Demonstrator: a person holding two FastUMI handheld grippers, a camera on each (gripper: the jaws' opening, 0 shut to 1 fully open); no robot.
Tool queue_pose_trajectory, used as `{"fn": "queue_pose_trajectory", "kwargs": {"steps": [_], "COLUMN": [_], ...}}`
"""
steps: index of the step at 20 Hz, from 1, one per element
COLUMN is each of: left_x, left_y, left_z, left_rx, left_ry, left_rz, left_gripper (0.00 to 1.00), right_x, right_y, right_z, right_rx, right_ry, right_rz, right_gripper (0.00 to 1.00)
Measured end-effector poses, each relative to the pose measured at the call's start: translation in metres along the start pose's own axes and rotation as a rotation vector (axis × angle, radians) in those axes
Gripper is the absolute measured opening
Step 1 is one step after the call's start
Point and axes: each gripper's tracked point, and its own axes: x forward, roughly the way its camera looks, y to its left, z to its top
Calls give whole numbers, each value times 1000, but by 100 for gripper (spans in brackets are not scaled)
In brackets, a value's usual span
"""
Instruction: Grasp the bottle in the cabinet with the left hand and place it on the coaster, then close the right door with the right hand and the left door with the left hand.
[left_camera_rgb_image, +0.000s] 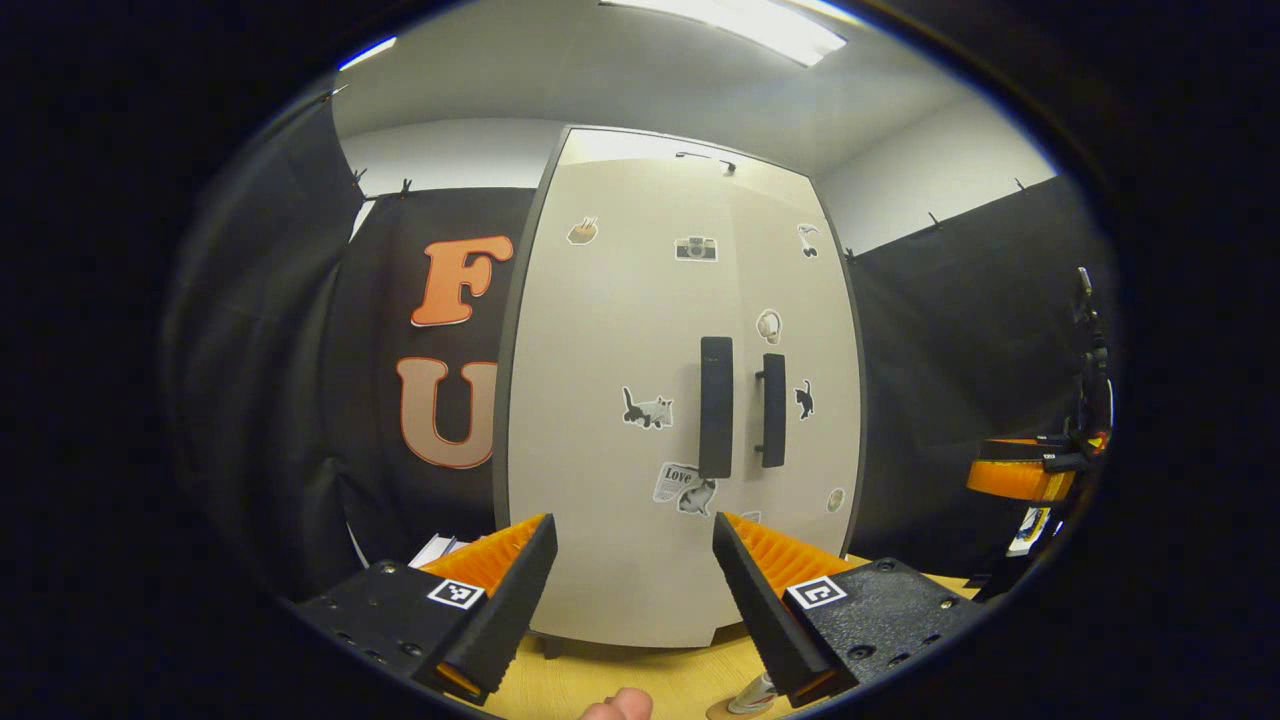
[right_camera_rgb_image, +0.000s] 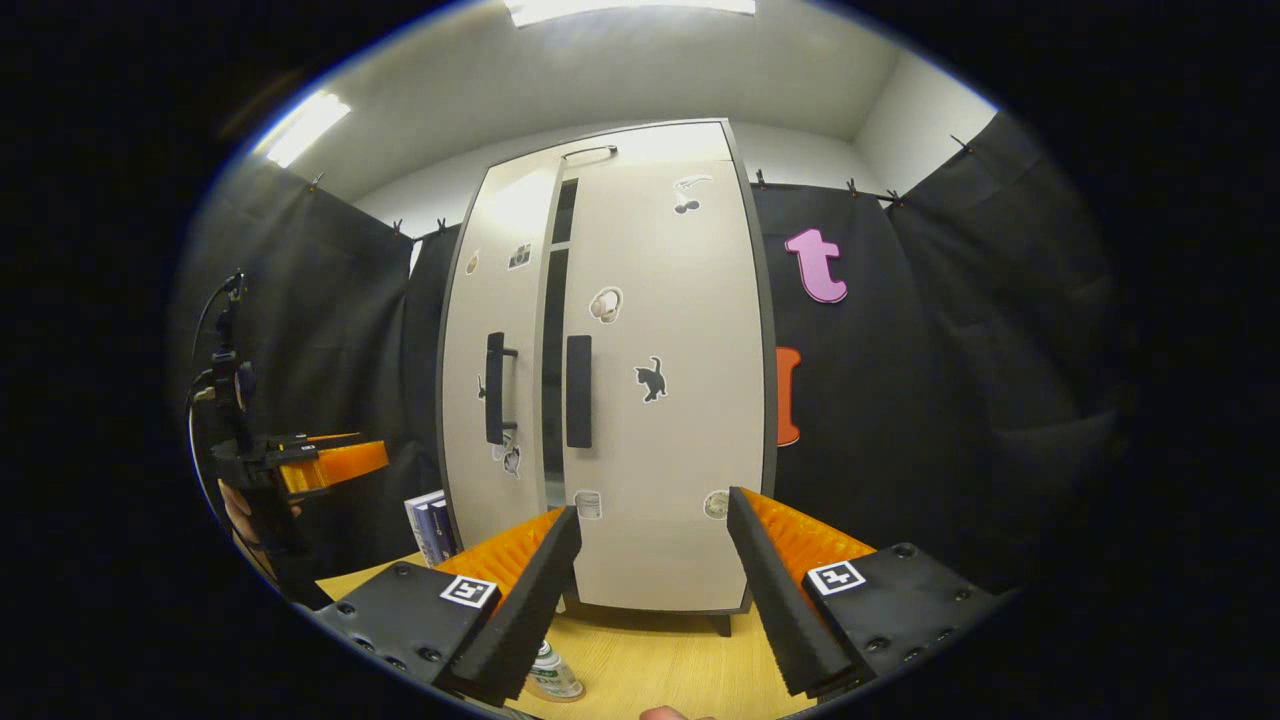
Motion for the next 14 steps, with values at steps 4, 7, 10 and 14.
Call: {"fn": "queue_pose_trajectory", "kwargs": {"steps": [4,7,10,14], "left_x": [-11,-15,-15,-20], "left_y": [3,3,1,-4], "left_z": [-9,-10,-6,0], "left_rx": [-12,-12,-7,9], "left_ry": [16,23,15,2], "left_rz": [15,13,12,7], "left_gripper": [95,95,95,95], "right_x": [-8,-12,-14,-16], "right_y": [7,7,8,6], "right_z": [2,6,8,9], "right_rx": [-7,-18,-13,-17], "right_ry": [-5,-21,-26,-24], "right_rz": [7,-6,-4,-8], "right_gripper": [97,97,97,97]}}
